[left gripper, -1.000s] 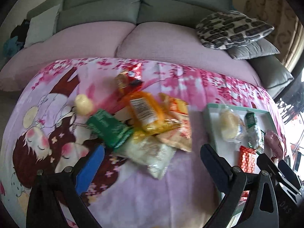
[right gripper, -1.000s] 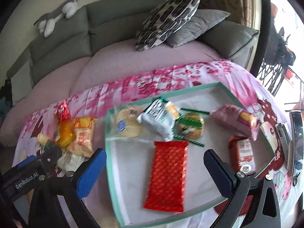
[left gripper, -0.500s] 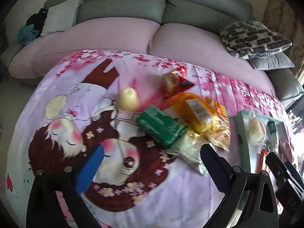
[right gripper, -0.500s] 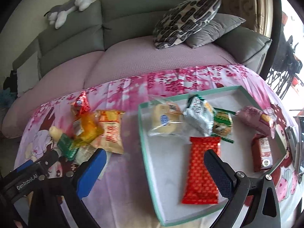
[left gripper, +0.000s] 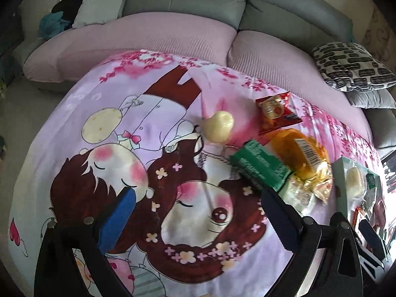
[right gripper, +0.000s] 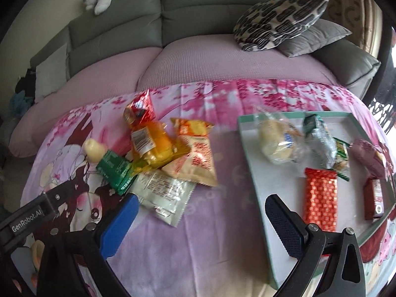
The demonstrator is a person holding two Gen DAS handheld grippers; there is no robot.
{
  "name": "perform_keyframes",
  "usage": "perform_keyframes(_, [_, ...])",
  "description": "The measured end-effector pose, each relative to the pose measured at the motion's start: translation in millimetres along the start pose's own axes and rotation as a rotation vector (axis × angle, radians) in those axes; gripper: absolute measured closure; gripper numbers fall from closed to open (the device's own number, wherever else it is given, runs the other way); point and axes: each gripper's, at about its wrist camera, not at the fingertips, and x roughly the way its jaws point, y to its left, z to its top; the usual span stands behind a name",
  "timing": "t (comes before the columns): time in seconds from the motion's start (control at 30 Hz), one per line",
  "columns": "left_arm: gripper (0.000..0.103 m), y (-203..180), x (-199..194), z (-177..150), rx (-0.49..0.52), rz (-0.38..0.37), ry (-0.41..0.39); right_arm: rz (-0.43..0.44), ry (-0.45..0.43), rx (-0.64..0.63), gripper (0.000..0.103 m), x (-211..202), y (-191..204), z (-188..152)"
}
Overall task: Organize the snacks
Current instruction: 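Lower the left gripper onto the dark green pack while the right approaches the white sachet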
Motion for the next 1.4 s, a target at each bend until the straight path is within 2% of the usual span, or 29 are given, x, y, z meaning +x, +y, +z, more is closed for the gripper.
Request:
perform_keyframes(0.23, [0.002,0.2,23.0,6.6,-0.012,-0.005,0.044,0.016,0.002,0.001,0.000,21.7,6.5,2.8])
perform_keyframes(0.4, [0.002,-4.8,29.7,14.1,-0.010,-0.013,0.047,0.008,-0.014,0.014,0.000,27.7,3.0,7.4])
perform_keyframes(0.77, [0.002,-19.9,49.3,28.3,-0.013,-0.040,0.069,-0.014,-0.048,0.047,0.000,29.4,-15.3,17.6])
perform_keyframes(1.17, [0.002,-50.5,70.5,39.6,0.025,-0.061,0.083,-0.024,-0.035,0.054,0.000,37.9,-28.2,24.9])
perform_keyframes(1.4, [0.002,-52.5,74.0,37.2,0.021,-0.061,0.081,-0.020,-0.027,0.069,0.000,38.6,-32.7,23.5])
